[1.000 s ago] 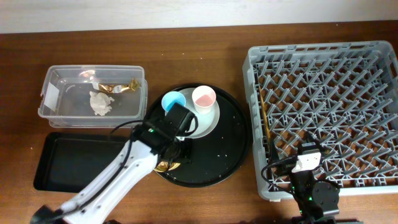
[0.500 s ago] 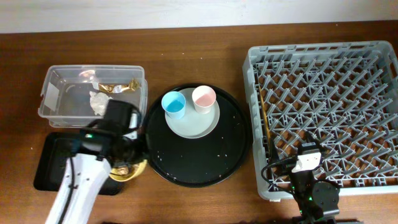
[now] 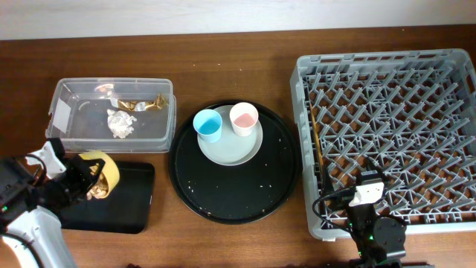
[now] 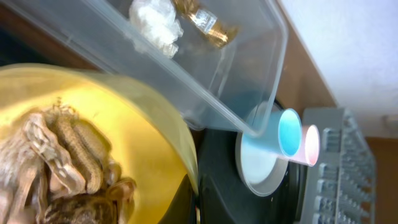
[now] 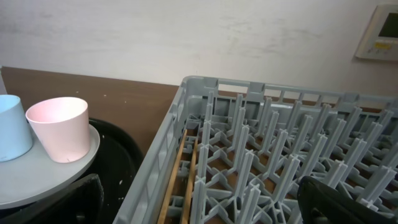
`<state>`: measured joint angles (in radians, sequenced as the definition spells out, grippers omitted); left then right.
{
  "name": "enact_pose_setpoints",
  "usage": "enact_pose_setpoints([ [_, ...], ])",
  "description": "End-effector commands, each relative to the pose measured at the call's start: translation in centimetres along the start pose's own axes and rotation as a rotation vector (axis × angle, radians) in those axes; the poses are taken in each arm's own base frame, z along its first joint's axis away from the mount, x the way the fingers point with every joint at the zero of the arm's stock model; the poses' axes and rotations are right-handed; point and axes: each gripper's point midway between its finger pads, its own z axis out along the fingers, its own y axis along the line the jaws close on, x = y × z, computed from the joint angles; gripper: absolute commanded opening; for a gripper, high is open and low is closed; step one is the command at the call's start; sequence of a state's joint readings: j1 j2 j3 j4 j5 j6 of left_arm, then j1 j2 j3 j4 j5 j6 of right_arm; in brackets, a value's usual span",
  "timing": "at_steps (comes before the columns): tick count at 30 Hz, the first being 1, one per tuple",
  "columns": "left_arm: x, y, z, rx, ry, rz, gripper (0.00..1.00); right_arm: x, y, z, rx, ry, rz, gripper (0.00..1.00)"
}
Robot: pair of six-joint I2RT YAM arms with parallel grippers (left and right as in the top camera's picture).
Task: Sort waste into correct bins and load items into the dishwasher rack
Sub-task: 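Tip the yellow bowl with the left gripper to dump scraps onto the tray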
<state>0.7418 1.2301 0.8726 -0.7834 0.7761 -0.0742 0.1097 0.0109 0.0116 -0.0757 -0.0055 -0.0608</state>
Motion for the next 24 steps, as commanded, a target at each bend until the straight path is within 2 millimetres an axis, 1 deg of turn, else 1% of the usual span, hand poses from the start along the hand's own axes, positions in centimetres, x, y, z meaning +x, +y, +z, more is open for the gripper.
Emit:
enact_pose_setpoints([
  [1, 0.3, -0.6, 0.4, 0.156, -0.012, -0.003, 0.00, 0.2, 0.3, 0.0, -0.013, 0.002, -0.002, 0.99],
  [4, 0.4, 0.1, 1.0, 0.211, 0.003, -0.033, 0.00, 0.2, 0.3, 0.0, -0.013, 0.002, -0.002, 0.98],
  [5, 0.3, 0.0, 1.0, 0.257, 0.005, -0.056, 0.00, 0.2, 0.3, 0.0, -0.013, 0.002, -0.002, 0.98],
  [6, 0.0, -0.4, 0.8, 0.331, -0.006, -0.057, 0.00, 0.2, 0.3, 0.0, -0.013, 0.002, -0.002, 0.98],
  [7, -0.2, -0.4, 0.7, 0.358, -0.011, -0.065, 0.00, 0.2, 0.3, 0.0, -0.013, 0.002, -0.002, 0.98],
  [9, -0.6, 0.5, 0.3, 0.392, -0.032, -0.102, 0.00, 0.2, 0.3, 0.0, -0.013, 0.002, -0.002, 0.98],
  [10, -0.8, 0.3, 0.0, 0.429, -0.043, -0.103, 0.00, 0.2, 0.3, 0.0, -0.013, 0.002, -0.002, 0.98],
  [12, -1.4, -0.9, -1.1, 0.556, -0.079, -0.098, 0.00, 0.2, 0.3, 0.0, -0.013, 0.002, -0.002, 0.98],
  [23, -0.6, -1.2, -1.4, 0.576, -0.048, -0.181, 0.00, 0.2, 0.3, 0.0, -0.013, 0.002, -0.002, 0.98],
  [24, -0.6, -1.6, -1.6, 0.600, -0.044, -0.203, 0.00, 0.2, 0.3, 0.0, -0.013, 0.002, -0.002, 0.98],
])
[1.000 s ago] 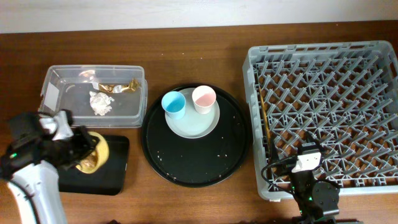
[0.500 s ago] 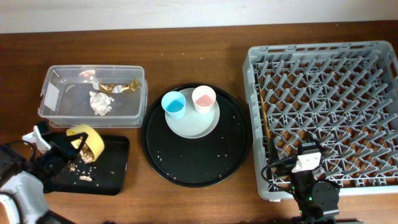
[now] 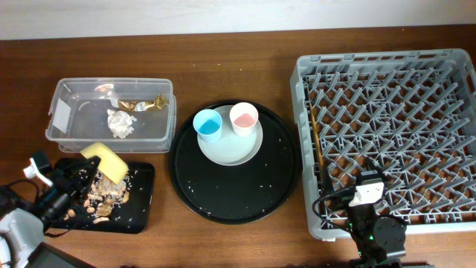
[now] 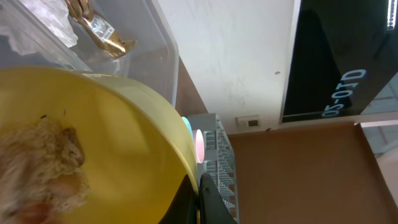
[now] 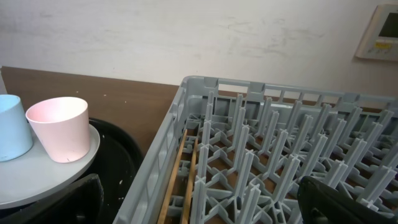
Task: Sort waste into correct bins and load items into the dishwasher rack
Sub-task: 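Tip the yellow bowl with the left gripper to dump scraps onto the tray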
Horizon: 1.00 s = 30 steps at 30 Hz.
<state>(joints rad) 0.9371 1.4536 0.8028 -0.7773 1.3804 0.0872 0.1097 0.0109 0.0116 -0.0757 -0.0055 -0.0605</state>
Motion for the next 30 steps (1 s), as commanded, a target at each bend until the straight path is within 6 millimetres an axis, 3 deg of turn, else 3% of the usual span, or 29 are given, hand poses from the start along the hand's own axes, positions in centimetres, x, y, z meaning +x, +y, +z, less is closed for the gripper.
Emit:
enact_pose_setpoints([
  [1, 0.4, -1.5, -0.2, 0.100, -0.007, -0.053, 0.00, 0.2, 0.3, 0.0, -0.013, 0.002, -0.003, 0.98],
  [9, -0.1, -2.6, -1.0, 0.169, -0.046, -0.047, 0.00, 0.2, 0.3, 0.0, -0.013, 0.002, -0.003, 0.98],
  [17, -0.5, -1.1, -1.3, 0.089, -0.055, -0.022, 0.00, 0.2, 0.3, 0.0, -0.013, 0.002, -0.003, 0.98],
  [26, -0.6, -2.7, -1.5, 0.182, -0.065, -0.049, 0.00, 0.2, 0.3, 0.0, -0.013, 0.002, -0.003, 0.98],
  [30, 0.0, -0.1, -1.0, 0.018, -0.035, -0.032, 0.00, 0.2, 0.3, 0.0, -0.013, 0.002, -0.003, 0.98],
])
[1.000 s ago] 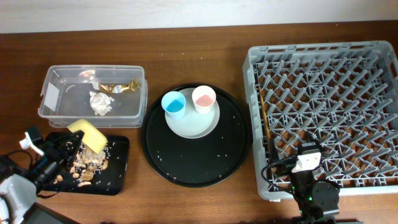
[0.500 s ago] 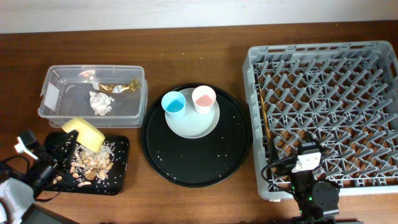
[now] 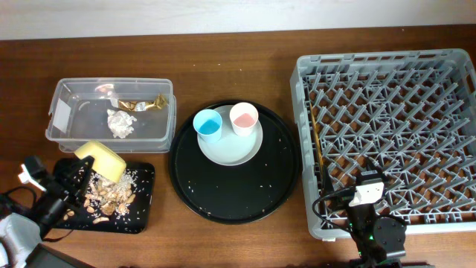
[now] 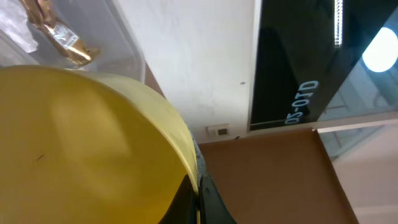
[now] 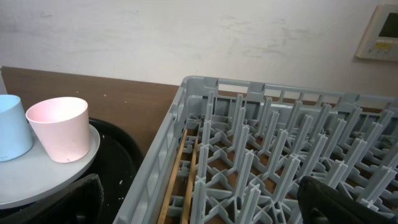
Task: Sort waste into correct bins and load items into the dishwasher rack
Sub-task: 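Tip the yellow bowl with the left gripper to dump scraps onto the tray, then return the yellow bowl with the left gripper onto the round tray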
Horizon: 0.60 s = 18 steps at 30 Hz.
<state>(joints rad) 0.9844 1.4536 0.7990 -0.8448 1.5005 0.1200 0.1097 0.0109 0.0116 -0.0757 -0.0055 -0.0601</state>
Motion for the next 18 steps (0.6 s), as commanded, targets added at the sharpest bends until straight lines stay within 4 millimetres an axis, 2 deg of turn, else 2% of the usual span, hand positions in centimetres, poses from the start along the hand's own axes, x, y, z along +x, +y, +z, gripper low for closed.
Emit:
enact_pose_setpoints([
  [1, 0.4, 1.7, 0.2, -0.111, 0.027, 0.023, 0.00, 0.2, 0.3, 0.0, -0.013, 0.002, -0.003, 0.98],
  [3, 0.8, 1.2, 0.9, -0.145, 0.064, 0.069, 0.00, 0.2, 0.3, 0.0, -0.013, 0.002, -0.003, 0.99],
  [5, 0.8, 1.0, 1.8, -0.252, 0.106, 0.114, 0.00, 0.2, 0.3, 0.0, -0.013, 0.002, -0.003, 0.98],
  [9, 1.7, -2.3, 4.8, -0.408, 0.189, 0.280, 0.00, 0.2, 0.3, 0.0, -0.013, 0.002, -0.003, 0.98],
  [11, 3.5, -3.8, 6.7, -0.480, 0.233, 0.379, 0.00, 0.2, 0.3, 0.0, -0.013, 0.002, -0.003, 0.98],
  [12, 5.2, -4.1, 7.9, -0.522, 0.266, 0.429, 0.00, 0.2, 0.3, 0.0, -0.013, 0.002, -0.003, 0.99],
  [18, 13.1, -3.1, 11.9, -0.715, 0.447, 0.681, 0.00, 0.2, 0.3, 0.0, -0.013, 0.002, -0.003, 0.98],
])
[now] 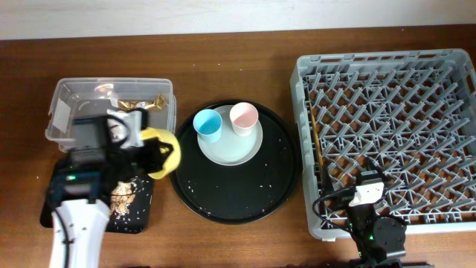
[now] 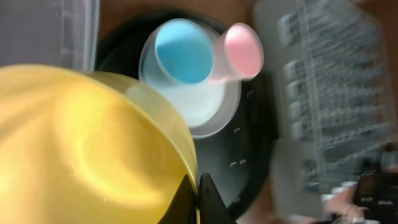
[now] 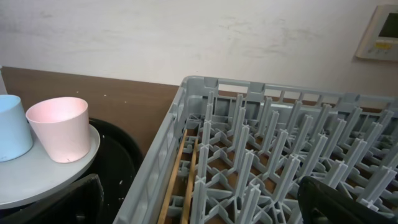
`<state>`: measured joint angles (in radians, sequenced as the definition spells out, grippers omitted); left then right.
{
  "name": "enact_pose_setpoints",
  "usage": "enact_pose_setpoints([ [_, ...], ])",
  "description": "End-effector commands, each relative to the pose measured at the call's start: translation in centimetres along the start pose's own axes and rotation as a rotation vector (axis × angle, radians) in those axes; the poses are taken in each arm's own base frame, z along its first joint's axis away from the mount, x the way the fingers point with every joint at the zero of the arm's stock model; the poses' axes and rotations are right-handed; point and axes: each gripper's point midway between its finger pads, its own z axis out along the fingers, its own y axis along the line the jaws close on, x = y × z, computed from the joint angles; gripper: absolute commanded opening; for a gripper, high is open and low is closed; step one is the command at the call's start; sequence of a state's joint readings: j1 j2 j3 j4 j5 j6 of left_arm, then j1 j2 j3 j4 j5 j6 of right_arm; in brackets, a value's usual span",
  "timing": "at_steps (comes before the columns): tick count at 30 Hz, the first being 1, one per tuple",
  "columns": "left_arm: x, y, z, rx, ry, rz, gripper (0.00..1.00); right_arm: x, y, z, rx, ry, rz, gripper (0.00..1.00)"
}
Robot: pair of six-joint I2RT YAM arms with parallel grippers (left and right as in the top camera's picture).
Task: Sort waste into correct bins and load items into the dishwasher rack
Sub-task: 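Return the yellow bowl with the left gripper onto the round tray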
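Observation:
My left gripper (image 2: 198, 200) is shut on the rim of an empty yellow bowl (image 1: 161, 148), which hangs over the left edge of the round black tray (image 1: 245, 201). The bowl (image 2: 81, 149) fills the left wrist view. A blue cup (image 1: 207, 125) and a pink cup (image 1: 243, 117) stand on a pale plate (image 1: 232, 150) on that tray. Food scraps (image 1: 123, 193) lie on the small black tray (image 1: 145, 195). The grey dishwasher rack (image 1: 394, 119) holds wooden chopsticks (image 3: 186, 177). My right gripper (image 3: 199, 202) is open at the rack's near left corner.
A clear plastic bin (image 1: 67, 100) at the back left holds crumpled paper and a gold wrapper (image 1: 137, 104). My left arm (image 1: 78, 186) lies over the small tray and the bin's front. White crumbs dot the round tray.
My left gripper has moved right with the empty bowl, from over the small black tray at the far left to the round tray's left edge. The right arm has not moved.
At first the yellow bowl, held by my left gripper, was full of food scraps above the small black tray. Then it was tipped and scraps lay on that tray. Then the bowl showed empty. Now it hangs beside the plate and cups.

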<state>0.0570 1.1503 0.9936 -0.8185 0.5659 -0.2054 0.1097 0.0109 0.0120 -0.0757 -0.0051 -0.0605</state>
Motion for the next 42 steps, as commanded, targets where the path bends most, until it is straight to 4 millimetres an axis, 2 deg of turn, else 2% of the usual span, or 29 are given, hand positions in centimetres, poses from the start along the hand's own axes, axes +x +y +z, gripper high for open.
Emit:
enact_pose_setpoints([
  [1, 0.9, -0.9, 1.5, -0.193, 0.002, 0.085, 0.00, 0.2, 0.3, 0.0, -0.014, 0.003, -0.003, 0.98],
  [3, 2.7, -3.3, 2.9, -0.223, 0.035, 0.171, 0.00, 0.2, 0.3, 0.0, -0.014, 0.003, -0.003, 0.98],
  [5, 3.9, -4.3, 3.9, -0.234, 0.066, 0.233, 0.00, 0.2, 0.3, 0.0, -0.014, 0.003, -0.003, 0.98],
  [8, 6.4, -5.7, 6.3, -0.236, 0.152, 0.304, 0.00, 0.2, 0.3, 0.0, -0.014, 0.003, -0.003, 0.98],
  [11, 9.2, -6.1, 9.6, -0.256, 0.260, 0.349, 0.00, 0.2, 0.3, 0.0, -0.014, 0.003, -0.003, 0.98],
  [13, 10.4, -5.6, 11.1, -0.286, 0.306, 0.374, 0.00, 0.2, 0.3, 0.0, -0.014, 0.003, -0.003, 0.98],
  [16, 11.8, -4.9, 12.5, -0.320, 0.365, 0.378, 0.00, 0.2, 0.3, 0.0, -0.014, 0.003, -0.003, 0.98],
  [19, 12.0, -3.9, 13.2, -0.361, 0.378, 0.372, 0.00, 0.2, 0.3, 0.0, -0.014, 0.003, -0.003, 0.98],
  [21, 12.4, -4.1, 13.4, -0.347, 0.392, 0.368, 0.00, 0.2, 0.3, 0.0, -0.014, 0.003, -0.003, 0.98],
  [22, 12.7, -4.5, 13.4, -0.324, 0.408, 0.362, 0.04, 0.2, 0.3, 0.0, -0.014, 0.003, -0.003, 0.98],
  [23, 13.3, -5.1, 13.4, -0.283, 0.434, 0.350, 0.15, 0.2, 0.3, 0.0, -0.014, 0.003, -0.003, 0.98],
  [26, 13.7, -5.4, 13.4, -0.261, 0.452, 0.342, 0.31, 0.2, 0.3, 0.0, -0.014, 0.003, -0.003, 0.98],
  [27, 13.3, -5.5, 13.3, -0.265, 0.441, 0.343, 0.35, 0.2, 0.3, 0.0, -0.014, 0.003, -0.003, 0.98],
  [29, 11.3, -6.2, 12.7, -0.279, 0.395, 0.341, 0.36, 0.2, 0.3, 0.0, -0.014, 0.003, -0.003, 0.98],
  [30, 9.2, -6.5, 11.9, -0.312, 0.351, 0.347, 0.37, 0.2, 0.3, 0.0, -0.014, 0.003, -0.003, 0.98],
  [31, 6.1, -6.8, 10.7, -0.379, 0.269, 0.360, 0.37, 0.2, 0.3, 0.0, -0.014, 0.003, -0.003, 0.98],
  [32, 3.8, -7.0, 10.0, -0.421, 0.200, 0.366, 0.42, 0.2, 0.3, 0.0, -0.014, 0.003, -0.003, 0.98],
  [34, -1.3, -6.6, 8.6, -0.510, 0.024, 0.353, 0.44, 0.2, 0.3, 0.0, -0.014, 0.003, -0.003, 0.98],
  [36, -3.6, -5.9, 8.3, -0.534, -0.049, 0.350, 0.43, 0.2, 0.3, 0.0, -0.014, 0.003, -0.003, 0.98],
  [38, -5.2, -4.4, 8.6, -0.554, -0.078, 0.320, 0.36, 0.2, 0.3, 0.0, -0.014, 0.003, -0.003, 0.98],
  [42, -5.7, -0.5, 10.5, -0.604, -0.025, 0.245, 0.36, 0.2, 0.3, 0.0, -0.014, 0.003, -0.003, 0.98],
])
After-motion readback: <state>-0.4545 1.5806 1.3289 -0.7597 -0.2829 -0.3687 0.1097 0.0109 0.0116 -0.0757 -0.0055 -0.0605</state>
